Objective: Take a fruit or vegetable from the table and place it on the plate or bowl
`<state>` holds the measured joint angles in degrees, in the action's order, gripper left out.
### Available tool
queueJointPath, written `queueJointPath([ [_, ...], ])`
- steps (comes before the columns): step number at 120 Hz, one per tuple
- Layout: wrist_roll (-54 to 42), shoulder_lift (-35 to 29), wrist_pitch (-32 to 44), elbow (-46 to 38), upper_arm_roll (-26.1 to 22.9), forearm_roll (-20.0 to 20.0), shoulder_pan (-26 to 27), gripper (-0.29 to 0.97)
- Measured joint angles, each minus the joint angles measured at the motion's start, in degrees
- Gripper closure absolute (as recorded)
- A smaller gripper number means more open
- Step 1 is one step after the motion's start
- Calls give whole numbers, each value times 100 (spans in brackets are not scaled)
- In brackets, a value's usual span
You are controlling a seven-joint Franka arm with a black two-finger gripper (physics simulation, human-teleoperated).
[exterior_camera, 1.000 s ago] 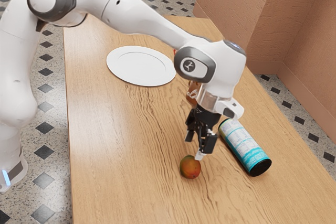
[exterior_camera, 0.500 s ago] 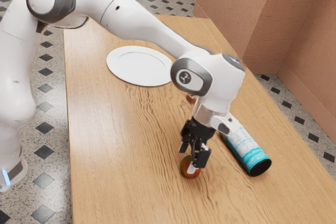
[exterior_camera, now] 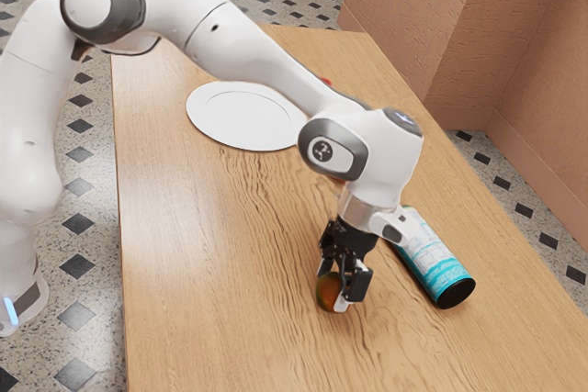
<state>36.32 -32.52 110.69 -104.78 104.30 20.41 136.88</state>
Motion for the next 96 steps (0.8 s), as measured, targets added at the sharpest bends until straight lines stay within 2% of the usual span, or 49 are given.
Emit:
queueJointPath([
  [9, 15, -1, 13, 10, 22, 95, 17, 15],
  [32, 115, -2, -99, 28, 28, 209, 21, 25],
  [57, 252, 17, -394, 63, -2, 239, 22, 20],
  [96, 385, 210, -1160, 344, -90, 245, 3, 30],
])
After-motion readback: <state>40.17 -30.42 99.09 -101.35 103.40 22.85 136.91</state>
